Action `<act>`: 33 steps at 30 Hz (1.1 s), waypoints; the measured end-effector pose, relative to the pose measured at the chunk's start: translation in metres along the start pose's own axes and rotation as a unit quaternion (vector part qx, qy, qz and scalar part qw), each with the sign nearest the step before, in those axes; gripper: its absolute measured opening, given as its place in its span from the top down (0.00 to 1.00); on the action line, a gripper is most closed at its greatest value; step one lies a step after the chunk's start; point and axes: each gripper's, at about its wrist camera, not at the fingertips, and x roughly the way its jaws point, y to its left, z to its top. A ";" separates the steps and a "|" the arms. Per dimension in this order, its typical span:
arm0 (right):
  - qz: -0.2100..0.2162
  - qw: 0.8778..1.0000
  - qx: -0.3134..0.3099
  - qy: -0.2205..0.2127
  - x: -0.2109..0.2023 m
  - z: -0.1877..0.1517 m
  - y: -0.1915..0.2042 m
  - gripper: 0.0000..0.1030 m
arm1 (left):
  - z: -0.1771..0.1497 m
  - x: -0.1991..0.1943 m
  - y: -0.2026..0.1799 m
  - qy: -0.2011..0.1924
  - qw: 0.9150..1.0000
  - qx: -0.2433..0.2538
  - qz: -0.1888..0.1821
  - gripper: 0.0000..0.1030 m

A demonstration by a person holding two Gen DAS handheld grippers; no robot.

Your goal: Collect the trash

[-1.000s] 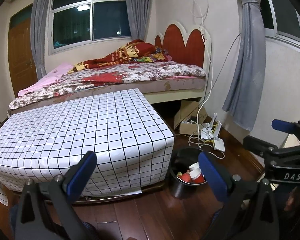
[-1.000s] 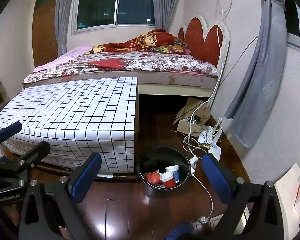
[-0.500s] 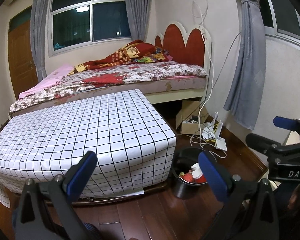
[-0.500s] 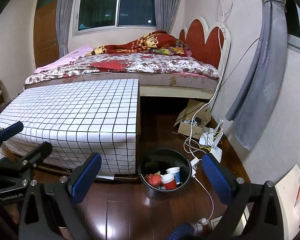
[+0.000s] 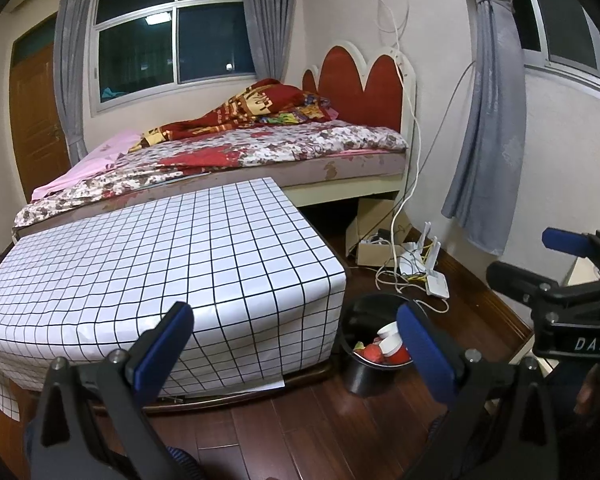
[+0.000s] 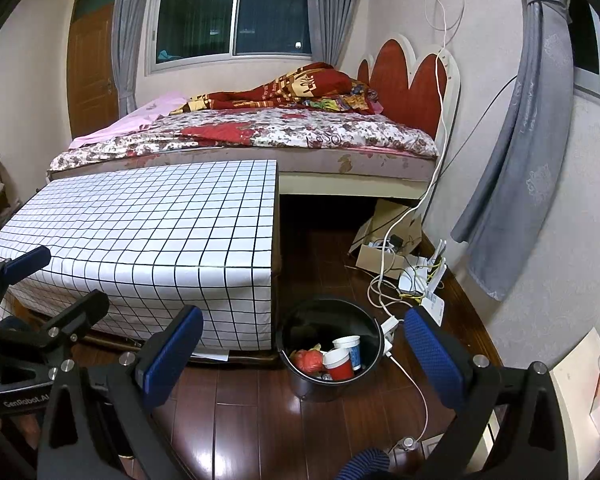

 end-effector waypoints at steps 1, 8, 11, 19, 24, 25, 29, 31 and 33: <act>0.001 1.000 0.000 0.000 0.000 0.000 0.000 0.01 | 0.000 0.000 0.000 0.000 1.000 0.001 -0.001 0.01; 0.001 1.000 -0.001 -0.002 0.000 0.000 -0.001 0.01 | 0.001 0.000 0.000 -0.003 1.000 0.003 -0.006 0.01; 0.000 1.000 0.001 -0.001 0.000 0.000 -0.001 0.01 | 0.002 -0.001 0.000 -0.004 1.000 0.002 -0.006 0.01; 0.000 1.000 0.001 0.000 -0.001 -0.001 0.000 0.01 | 0.001 -0.001 -0.001 -0.003 1.000 0.004 -0.006 0.01; 0.000 1.000 0.001 0.001 -0.001 -0.001 0.000 0.01 | 0.003 -0.002 -0.001 -0.002 1.000 0.004 -0.007 0.01; -0.001 1.000 0.002 0.001 -0.002 -0.002 0.001 0.01 | 0.002 -0.002 -0.001 -0.003 1.000 0.004 -0.007 0.01; -0.001 1.000 0.002 0.001 -0.002 -0.004 0.002 0.01 | 0.003 -0.001 -0.002 -0.002 1.000 0.004 -0.007 0.01; -0.001 1.000 0.002 0.001 -0.002 -0.004 0.002 0.01 | 0.002 -0.002 -0.002 -0.003 1.000 0.004 -0.008 0.01; -0.001 1.000 0.001 0.002 -0.002 -0.004 0.002 0.01 | 0.003 -0.001 -0.002 -0.001 1.000 0.006 -0.008 0.01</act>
